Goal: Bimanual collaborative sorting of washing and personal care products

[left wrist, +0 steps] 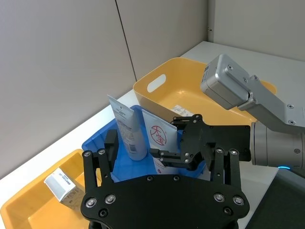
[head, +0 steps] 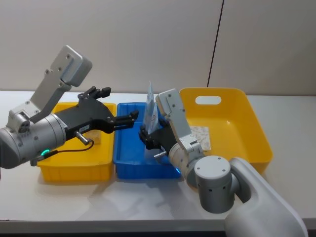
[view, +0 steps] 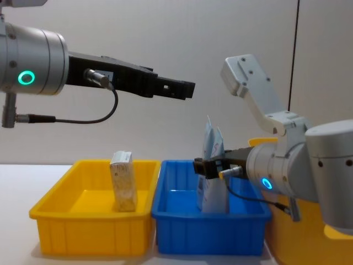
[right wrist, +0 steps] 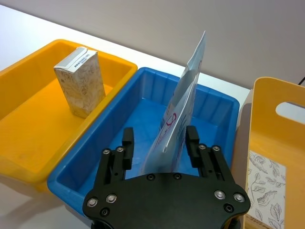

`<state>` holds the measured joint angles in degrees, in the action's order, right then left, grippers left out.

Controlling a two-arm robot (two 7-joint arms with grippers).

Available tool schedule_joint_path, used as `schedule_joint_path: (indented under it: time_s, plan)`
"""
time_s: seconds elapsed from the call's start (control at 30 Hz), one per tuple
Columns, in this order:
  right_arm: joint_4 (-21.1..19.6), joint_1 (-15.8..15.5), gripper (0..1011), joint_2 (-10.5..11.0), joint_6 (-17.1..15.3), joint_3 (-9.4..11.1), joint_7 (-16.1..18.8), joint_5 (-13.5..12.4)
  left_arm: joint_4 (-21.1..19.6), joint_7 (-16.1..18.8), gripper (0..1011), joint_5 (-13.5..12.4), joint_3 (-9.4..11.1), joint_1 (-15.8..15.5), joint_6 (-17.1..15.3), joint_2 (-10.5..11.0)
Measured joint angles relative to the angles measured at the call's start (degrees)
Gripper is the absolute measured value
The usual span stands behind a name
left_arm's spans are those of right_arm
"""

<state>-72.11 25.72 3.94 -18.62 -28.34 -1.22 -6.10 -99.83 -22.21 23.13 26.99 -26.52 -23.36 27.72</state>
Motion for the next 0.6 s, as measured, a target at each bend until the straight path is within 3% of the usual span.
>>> schedule_joint_path:
  time_s: [0.47, 0.6]
  plan:
    - [0.7, 0.3, 204, -0.3, 0.2, 0.0, -0.2, 0.2, 0.0, 0.0, 1001, 0.0, 0.0, 0.0, 0.0, 0.0]
    - [0.7, 0.3, 139, -0.3, 0.3, 0.0, -0.2, 0.3, 0.0, 0.0, 1001, 0.0, 0.0, 0.0, 0.0, 0.0]
